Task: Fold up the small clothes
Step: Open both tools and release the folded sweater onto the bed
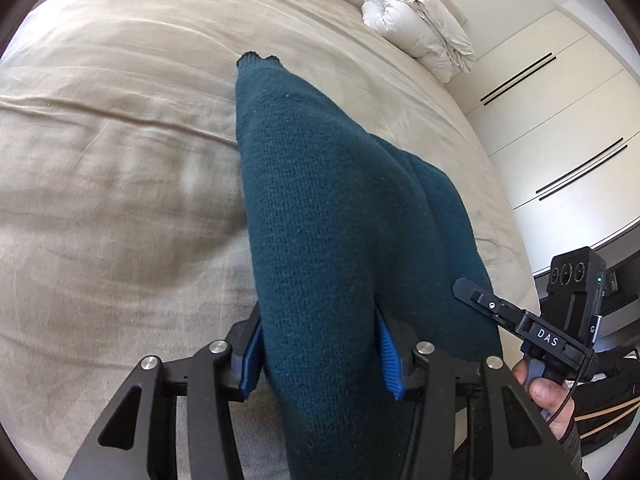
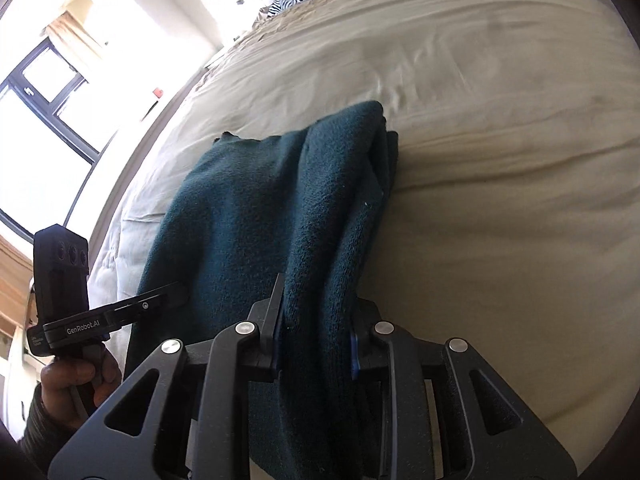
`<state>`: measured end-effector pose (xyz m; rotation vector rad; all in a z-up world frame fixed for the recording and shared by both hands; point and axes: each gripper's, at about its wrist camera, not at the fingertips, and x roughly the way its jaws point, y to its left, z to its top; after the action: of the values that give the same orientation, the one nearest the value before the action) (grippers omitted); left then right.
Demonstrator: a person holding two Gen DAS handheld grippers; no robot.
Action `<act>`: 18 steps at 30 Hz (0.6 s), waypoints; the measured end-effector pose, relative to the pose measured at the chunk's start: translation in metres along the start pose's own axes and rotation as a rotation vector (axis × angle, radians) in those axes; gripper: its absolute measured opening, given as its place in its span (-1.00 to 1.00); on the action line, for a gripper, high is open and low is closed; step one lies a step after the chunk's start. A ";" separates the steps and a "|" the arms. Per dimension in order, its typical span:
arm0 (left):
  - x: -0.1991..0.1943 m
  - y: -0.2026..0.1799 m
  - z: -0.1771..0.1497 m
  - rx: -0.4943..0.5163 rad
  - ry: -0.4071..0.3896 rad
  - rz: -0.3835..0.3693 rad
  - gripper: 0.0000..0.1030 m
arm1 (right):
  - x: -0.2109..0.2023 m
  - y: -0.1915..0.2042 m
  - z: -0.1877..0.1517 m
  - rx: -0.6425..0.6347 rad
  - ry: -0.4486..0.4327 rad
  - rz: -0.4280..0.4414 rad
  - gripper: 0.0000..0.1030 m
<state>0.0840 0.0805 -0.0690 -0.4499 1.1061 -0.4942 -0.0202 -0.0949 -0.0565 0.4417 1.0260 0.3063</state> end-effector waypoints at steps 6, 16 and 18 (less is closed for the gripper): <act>0.006 -0.002 0.002 0.010 0.003 0.027 0.30 | 0.014 -0.034 -0.003 0.145 0.019 0.104 -0.43; 0.010 -0.008 -0.009 0.050 -0.009 0.085 0.46 | 0.014 -0.055 -0.008 0.209 0.022 0.196 -0.42; 0.010 -0.012 -0.009 0.058 -0.016 0.110 0.51 | 0.014 -0.057 -0.009 0.214 0.022 0.202 -0.38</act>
<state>0.0773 0.0642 -0.0730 -0.3397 1.0918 -0.4244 -0.0193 -0.1368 -0.0992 0.7392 1.0415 0.3833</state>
